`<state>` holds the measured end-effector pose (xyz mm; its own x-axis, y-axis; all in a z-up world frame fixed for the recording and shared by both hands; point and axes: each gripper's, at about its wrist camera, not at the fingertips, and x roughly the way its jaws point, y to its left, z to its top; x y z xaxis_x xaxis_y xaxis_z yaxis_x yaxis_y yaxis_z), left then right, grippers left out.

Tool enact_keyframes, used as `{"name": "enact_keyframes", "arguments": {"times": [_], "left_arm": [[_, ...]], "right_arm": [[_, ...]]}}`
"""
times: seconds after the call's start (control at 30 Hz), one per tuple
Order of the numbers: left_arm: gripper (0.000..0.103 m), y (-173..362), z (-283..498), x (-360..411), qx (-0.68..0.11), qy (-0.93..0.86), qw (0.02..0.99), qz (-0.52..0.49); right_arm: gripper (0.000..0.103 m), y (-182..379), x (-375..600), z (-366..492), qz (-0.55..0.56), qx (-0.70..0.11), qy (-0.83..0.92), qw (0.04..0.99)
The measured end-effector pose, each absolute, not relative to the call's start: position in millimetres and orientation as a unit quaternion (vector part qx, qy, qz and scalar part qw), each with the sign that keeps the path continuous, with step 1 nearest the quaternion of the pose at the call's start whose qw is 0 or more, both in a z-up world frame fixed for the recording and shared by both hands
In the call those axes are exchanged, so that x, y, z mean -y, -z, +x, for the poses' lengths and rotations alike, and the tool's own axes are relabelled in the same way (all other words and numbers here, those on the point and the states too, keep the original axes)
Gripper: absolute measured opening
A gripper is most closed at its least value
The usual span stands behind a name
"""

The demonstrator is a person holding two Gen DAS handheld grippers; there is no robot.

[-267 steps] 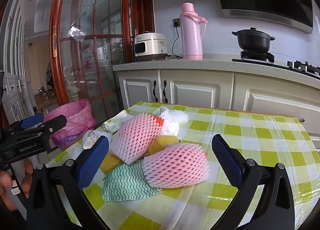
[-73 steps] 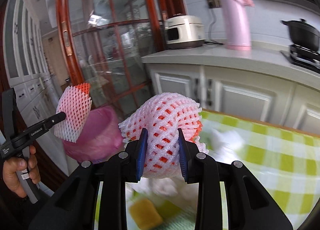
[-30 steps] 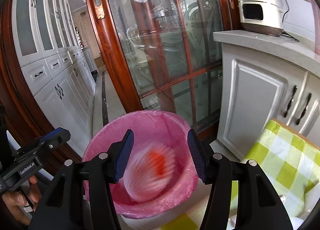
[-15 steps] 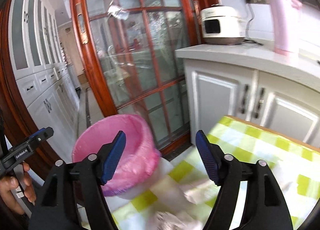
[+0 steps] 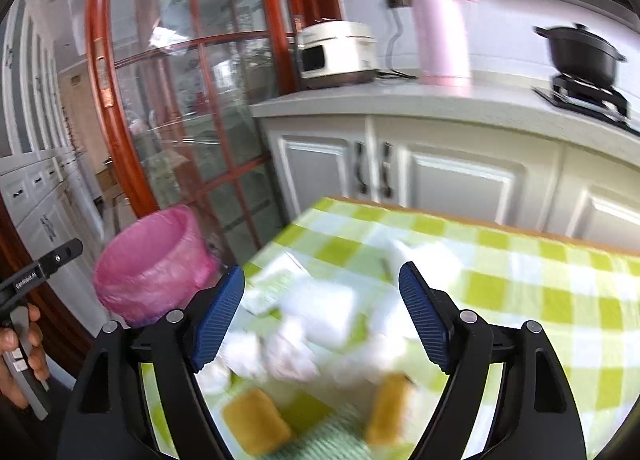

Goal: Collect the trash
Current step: 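Move both tools back over the table toward the remaining trash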

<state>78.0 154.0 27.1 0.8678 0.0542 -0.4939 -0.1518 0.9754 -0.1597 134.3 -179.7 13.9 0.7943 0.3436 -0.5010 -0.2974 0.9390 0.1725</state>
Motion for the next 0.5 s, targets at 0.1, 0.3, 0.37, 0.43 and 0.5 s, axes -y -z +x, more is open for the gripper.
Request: {"name": "enact_keyframes", "arguments": {"times": [0.1, 0.3, 0.37, 0.43, 0.5], "left_arm": [[0.066, -22.1, 77.8, -136.8, -0.261, -0.040, 0.961, -0.088], [0.067, -15.4, 78.7, -105.4, -0.276, -0.014, 0.958, -0.071], [0.067, -14.1, 80.5, -95.7, -0.280, -0.006, 0.958, -0.065], [0.070, -12.7, 81.4, -90.4, -0.282, 0.000, 0.957, -0.061], [0.070, -8.2, 83.3, -82.4, -0.289, 0.007, 0.956, -0.056]], "right_arm": [[0.076, -4.1, 198.9, 123.7, 0.041, -0.284, -0.149, 0.946], [0.076, 13.5, 224.9, 111.9, 0.052, -0.301, -0.130, 0.943], [0.076, 18.3, 230.6, 108.8, 0.057, -0.302, -0.130, 0.943], [0.076, 21.4, 236.8, 105.9, 0.061, -0.303, -0.128, 0.942], [0.076, 25.0, 241.8, 103.4, 0.064, -0.306, -0.127, 0.941]]}}
